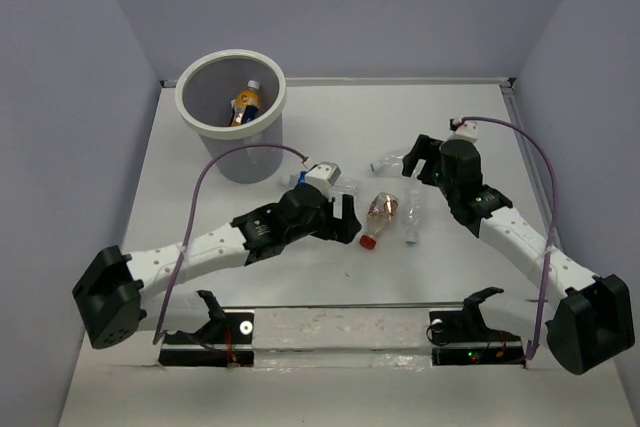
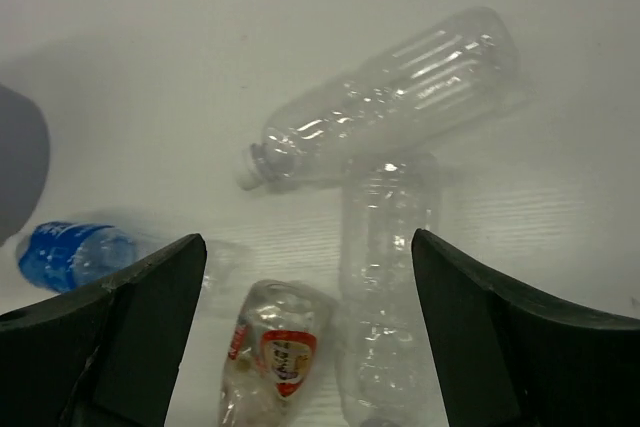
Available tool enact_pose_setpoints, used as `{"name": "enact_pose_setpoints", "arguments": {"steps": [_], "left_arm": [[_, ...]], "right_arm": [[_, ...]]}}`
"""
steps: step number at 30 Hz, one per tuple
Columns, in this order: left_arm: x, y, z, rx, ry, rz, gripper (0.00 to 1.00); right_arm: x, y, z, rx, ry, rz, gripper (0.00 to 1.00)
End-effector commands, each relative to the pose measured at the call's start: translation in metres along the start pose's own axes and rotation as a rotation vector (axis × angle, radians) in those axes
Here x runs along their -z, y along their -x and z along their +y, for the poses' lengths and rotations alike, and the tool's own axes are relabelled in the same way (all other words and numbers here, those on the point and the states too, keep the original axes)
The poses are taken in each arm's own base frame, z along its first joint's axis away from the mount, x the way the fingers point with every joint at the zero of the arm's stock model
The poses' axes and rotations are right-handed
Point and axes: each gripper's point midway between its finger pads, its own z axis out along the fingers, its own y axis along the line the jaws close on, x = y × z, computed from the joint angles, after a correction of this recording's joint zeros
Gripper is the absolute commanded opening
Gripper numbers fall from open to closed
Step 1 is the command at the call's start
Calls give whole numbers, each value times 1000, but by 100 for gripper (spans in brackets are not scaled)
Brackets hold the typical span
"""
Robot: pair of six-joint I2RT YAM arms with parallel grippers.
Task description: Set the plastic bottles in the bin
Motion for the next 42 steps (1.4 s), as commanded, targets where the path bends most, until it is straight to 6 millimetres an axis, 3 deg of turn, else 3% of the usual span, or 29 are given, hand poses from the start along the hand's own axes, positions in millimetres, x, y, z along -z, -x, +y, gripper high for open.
{"name": "enact_pose_setpoints", "arguments": {"steps": [1,7,9,10,11,13,15,18,28,33,39,42], "left_arm": [[-30,40,-35,-43,11,-131,99],[-81,44,-53,-104,59,-108,99],[-100,33,-44,-128,106,-78,99],[-106,36,-47,-136,111,-81,99],[-118,24,-38,-156,149,-47,99],[-129,30,-41,-169,166,-40,98],[-144,16,-29,-209,223,13,98],[-155,15,-25,-232,257,11,98],[-175,-2,-11,-270,297,51,92],[-180,-16,-6,-282,291,85,88],[-180,-37,-13,-282,238,133,75],[-176,-42,-17,-270,221,149,63]], "right_arm": [[-2,-20,-51,-106,-99,63,90],[-13,-47,-66,-89,-128,153,90],[-16,-54,-68,-79,-133,174,90],[-19,-61,-70,-75,-139,194,90],[-20,-62,-71,-80,-137,203,90],[-22,-67,-68,-80,-119,224,90],[-26,-74,-69,-79,-118,240,90],[-32,-81,-73,-70,-136,262,90],[-50,-98,-71,-89,-132,311,83],[-47,-108,-74,-103,-133,325,73],[-35,-120,-87,-117,-181,328,56],[-27,-120,-91,-130,-191,306,50]]}}
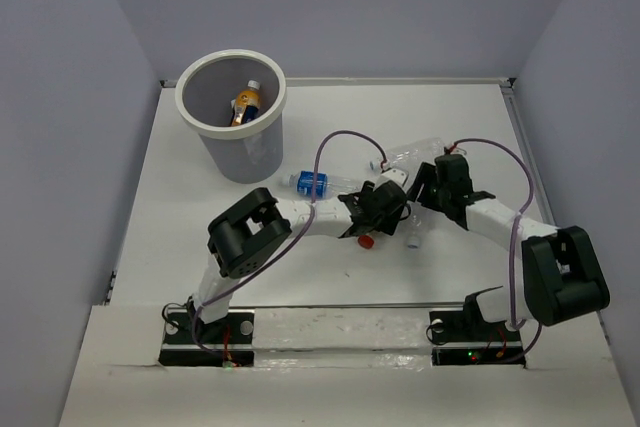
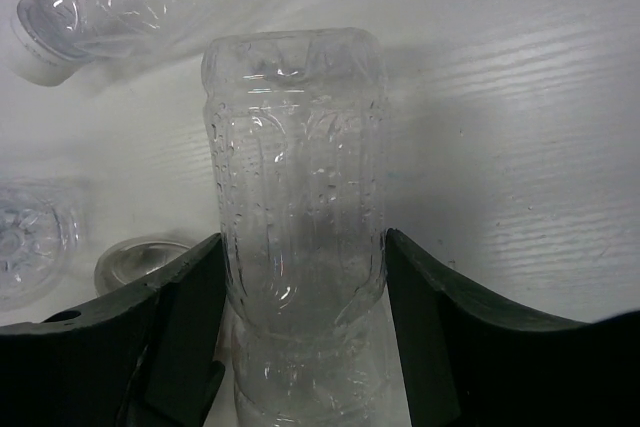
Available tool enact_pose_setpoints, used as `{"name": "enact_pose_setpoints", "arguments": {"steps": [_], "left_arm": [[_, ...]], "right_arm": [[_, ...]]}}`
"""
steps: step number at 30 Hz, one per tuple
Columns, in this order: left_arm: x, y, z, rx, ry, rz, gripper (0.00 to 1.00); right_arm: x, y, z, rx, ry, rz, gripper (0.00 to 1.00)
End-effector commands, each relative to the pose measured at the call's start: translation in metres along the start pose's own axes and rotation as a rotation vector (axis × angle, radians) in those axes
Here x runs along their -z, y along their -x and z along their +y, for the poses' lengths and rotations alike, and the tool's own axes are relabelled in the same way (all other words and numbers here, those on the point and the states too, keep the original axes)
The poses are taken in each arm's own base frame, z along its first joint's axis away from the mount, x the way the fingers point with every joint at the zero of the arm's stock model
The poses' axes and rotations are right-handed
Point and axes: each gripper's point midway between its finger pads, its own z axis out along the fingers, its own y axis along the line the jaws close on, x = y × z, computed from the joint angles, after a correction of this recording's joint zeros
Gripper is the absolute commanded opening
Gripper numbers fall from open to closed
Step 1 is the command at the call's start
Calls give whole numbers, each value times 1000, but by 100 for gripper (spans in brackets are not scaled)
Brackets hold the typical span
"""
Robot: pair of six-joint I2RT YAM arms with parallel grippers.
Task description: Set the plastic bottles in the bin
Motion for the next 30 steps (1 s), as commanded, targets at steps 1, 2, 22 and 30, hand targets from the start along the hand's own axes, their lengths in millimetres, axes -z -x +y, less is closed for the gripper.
{"name": "enact_pose_setpoints", "arguments": {"steps": [1,2,22,30], "left_arm": [[13,6,-17,8,-56,-24,61],[19,6,-19,8,-64,-27,57],[219,219,49,211,-67,-617,40],[316,278,229,467,215,-936,40]], "right_arm": [[11,5,-8,-39,-11,-66,48],[14,7,-8,-42,-7,-77,44],[152,72,45,-55,357,-397,36],[166,77,72,-47,514,-412,35]]}}
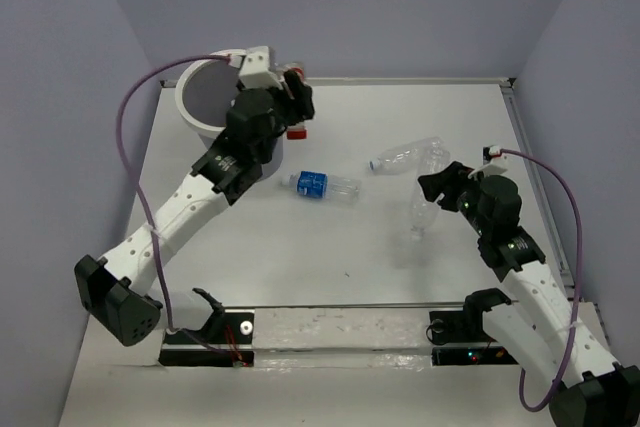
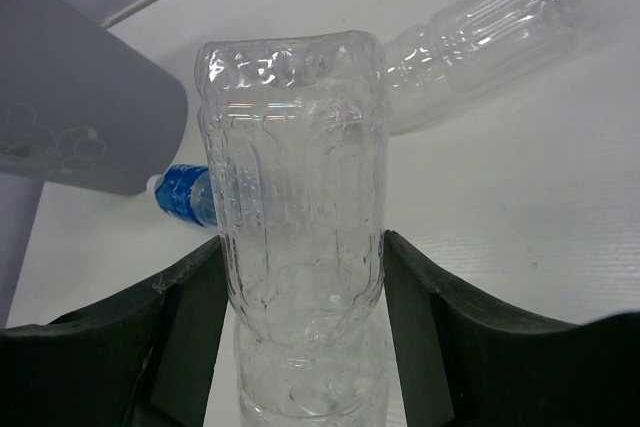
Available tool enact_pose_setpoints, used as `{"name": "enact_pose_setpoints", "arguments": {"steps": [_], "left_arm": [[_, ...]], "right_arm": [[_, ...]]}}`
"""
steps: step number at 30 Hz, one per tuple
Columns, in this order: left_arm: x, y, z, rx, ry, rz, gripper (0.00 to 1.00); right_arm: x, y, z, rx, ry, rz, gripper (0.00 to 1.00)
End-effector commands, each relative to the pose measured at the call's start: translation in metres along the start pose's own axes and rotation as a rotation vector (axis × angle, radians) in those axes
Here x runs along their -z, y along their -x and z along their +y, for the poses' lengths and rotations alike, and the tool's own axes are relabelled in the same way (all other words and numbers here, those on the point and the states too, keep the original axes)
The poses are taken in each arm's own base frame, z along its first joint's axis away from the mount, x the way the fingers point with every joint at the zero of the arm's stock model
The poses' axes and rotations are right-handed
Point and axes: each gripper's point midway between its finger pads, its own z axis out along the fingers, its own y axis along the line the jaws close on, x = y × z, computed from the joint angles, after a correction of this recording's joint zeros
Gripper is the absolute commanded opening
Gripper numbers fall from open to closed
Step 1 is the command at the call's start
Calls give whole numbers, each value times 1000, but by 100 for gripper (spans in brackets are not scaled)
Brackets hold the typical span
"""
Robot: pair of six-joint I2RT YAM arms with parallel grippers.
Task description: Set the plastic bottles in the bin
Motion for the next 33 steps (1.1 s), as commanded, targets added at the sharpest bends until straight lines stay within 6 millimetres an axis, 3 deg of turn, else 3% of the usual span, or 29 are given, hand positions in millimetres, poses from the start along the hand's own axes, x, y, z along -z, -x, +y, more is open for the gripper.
{"name": "enact_pose_setpoints", "arguments": {"steps": [1,3,4,5,6,10,13,15,16,17,19,21,22,23,25,26,27,28,29,30,33], "left_arm": [[16,104,74,112,163,-290,40],[18,128,106,129,229,-355,40],[21,145,112,132,245,-386,40],[18,144,124,120,276,-383,40],[18,159,139,98,313,-417,40],[10,179,156,26,319,-461,41],[2,174,170,-11,368,-459,47],[-5,154,180,-36,393,-421,63],[-5,151,183,-38,402,-425,71],[-6,141,188,-46,415,-408,83],[-5,137,194,-52,437,-410,92],[-2,137,193,-55,437,-407,97],[2,139,190,-39,423,-410,99],[2,137,191,-41,426,-400,99],[10,139,179,6,372,-396,99],[21,144,171,26,339,-408,99],[23,141,158,63,270,-397,99],[27,135,153,75,236,-381,99],[41,142,135,86,156,-390,99],[47,142,134,104,152,-393,99],[69,127,108,117,19,-313,99]], "right_arm": [[4,23,34,-12,147,-61,35],[2,22,41,-5,173,-45,35],[2,20,44,0,182,-35,35],[0,20,44,1,181,-33,35],[-1,19,53,16,215,-35,35],[-6,5,72,59,267,-8,35],[-10,-5,96,100,305,8,35],[-10,6,119,112,348,-20,35],[-13,2,128,123,364,-5,35],[-12,13,141,125,388,-28,35],[-20,17,152,143,395,-33,35],[-19,38,175,147,436,-74,35],[-18,47,196,154,478,-93,35],[-16,44,199,163,489,-88,35],[-17,60,227,182,542,-130,35],[-15,60,241,193,571,-131,35],[-26,54,248,212,571,-112,35],[-23,71,267,227,601,-152,35],[-34,65,274,242,600,-136,35],[-28,80,283,242,617,-170,35],[-36,90,320,271,671,-193,35]]}}
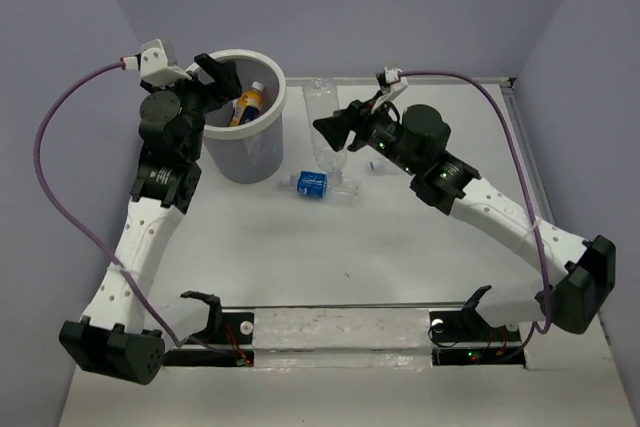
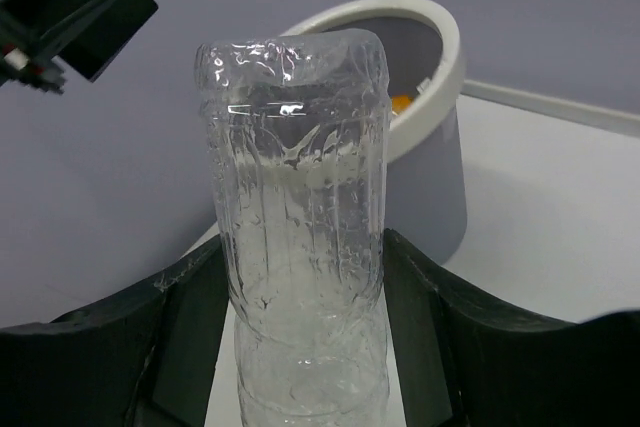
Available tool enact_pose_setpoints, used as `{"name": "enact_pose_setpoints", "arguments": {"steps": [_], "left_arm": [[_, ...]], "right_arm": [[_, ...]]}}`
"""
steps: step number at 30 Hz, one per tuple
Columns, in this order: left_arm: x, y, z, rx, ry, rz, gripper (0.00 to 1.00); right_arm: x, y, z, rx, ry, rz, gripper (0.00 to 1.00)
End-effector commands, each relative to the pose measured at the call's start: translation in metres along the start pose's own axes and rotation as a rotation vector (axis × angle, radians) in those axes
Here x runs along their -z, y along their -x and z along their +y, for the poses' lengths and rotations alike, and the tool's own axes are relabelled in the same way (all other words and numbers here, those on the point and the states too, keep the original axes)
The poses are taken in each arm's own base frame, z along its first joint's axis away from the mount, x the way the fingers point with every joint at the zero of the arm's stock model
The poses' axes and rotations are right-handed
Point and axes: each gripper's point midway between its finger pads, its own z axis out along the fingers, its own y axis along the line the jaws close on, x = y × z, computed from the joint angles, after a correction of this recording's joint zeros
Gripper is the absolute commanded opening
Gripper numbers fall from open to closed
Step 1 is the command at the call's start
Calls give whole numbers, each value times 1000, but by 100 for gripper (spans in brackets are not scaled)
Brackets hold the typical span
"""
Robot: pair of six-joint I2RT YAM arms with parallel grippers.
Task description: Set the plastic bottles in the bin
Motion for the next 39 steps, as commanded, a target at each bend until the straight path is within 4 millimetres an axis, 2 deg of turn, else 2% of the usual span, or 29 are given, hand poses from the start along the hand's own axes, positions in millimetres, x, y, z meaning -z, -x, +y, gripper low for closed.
{"name": "enact_pose_setpoints", "arguments": {"steps": [1,2,3,4,5,7,8,9,11,12,13,14,15,16,17,19,20,23,25,29,30,31,33,34,35,36,37,38,39], "left_arm": [[51,13,-39,87,-226,50,99],[58,6,-41,82,-249,77,98],[74,-7,-39,78,-270,119,98],[82,-13,-37,77,-281,138,98],[97,-26,-34,80,-305,161,98],[113,-49,-28,87,-320,221,98],[126,-65,-21,95,-323,249,98],[133,-77,-19,106,-337,278,98],[146,-97,-14,128,-348,323,99],[155,-110,-9,134,-348,348,99],[162,-121,-5,144,-344,385,99],[166,-128,-2,150,-340,402,99],[174,-137,0,170,-344,422,99],[180,-140,0,181,-353,429,99],[187,-151,-1,197,-377,467,99],[195,-155,-9,226,-429,492,99],[198,-159,-11,246,-443,515,99],[205,-164,-14,250,-476,540,99],[207,-165,-13,239,-478,541,99],[208,-165,-18,237,-515,546,99],[208,-167,-21,236,-531,556,99],[205,-167,-22,234,-538,561,99],[201,-163,-26,226,-550,553,99],[197,-161,-29,223,-555,545,99],[194,-160,-32,224,-562,543,99],[190,-164,-34,232,-558,555,99],[186,-163,-38,236,-566,544,99],[183,-160,-45,246,-578,524,98],[181,-168,-54,242,-574,543,99]], "right_arm": [[-38,48,35,101,85,-120,35],[-43,71,52,111,127,-163,35],[-61,57,50,129,135,-130,35],[-69,59,58,136,154,-131,35],[-74,82,70,145,180,-178,35],[-90,89,75,166,195,-197,35],[-111,71,74,170,198,-166,35],[-115,94,85,171,218,-215,34],[-131,99,88,171,227,-235,34],[-153,79,81,174,218,-205,34],[-155,101,91,180,239,-259,34],[-162,102,93,185,248,-268,34],[-183,80,85,187,243,-243,34],[-185,95,93,190,268,-285,34],[-204,69,91,188,272,-254,35],[-216,61,89,191,276,-262,37],[-219,68,92,193,288,-289,40],[-232,47,92,194,292,-269,61],[-229,48,99,203,302,-274,74],[-218,54,94,215,266,-264,84],[-206,62,95,219,257,-269,84],[-182,95,103,221,254,-320,85],[-162,103,101,223,233,-327,84],[-159,76,86,217,200,-274,84],[-148,80,74,203,160,-276,81],[-118,111,69,191,149,-322,78],[-106,109,57,177,128,-308,76],[-100,67,28,138,75,-213,74],[-87,64,6,111,10,-209,72]]}}
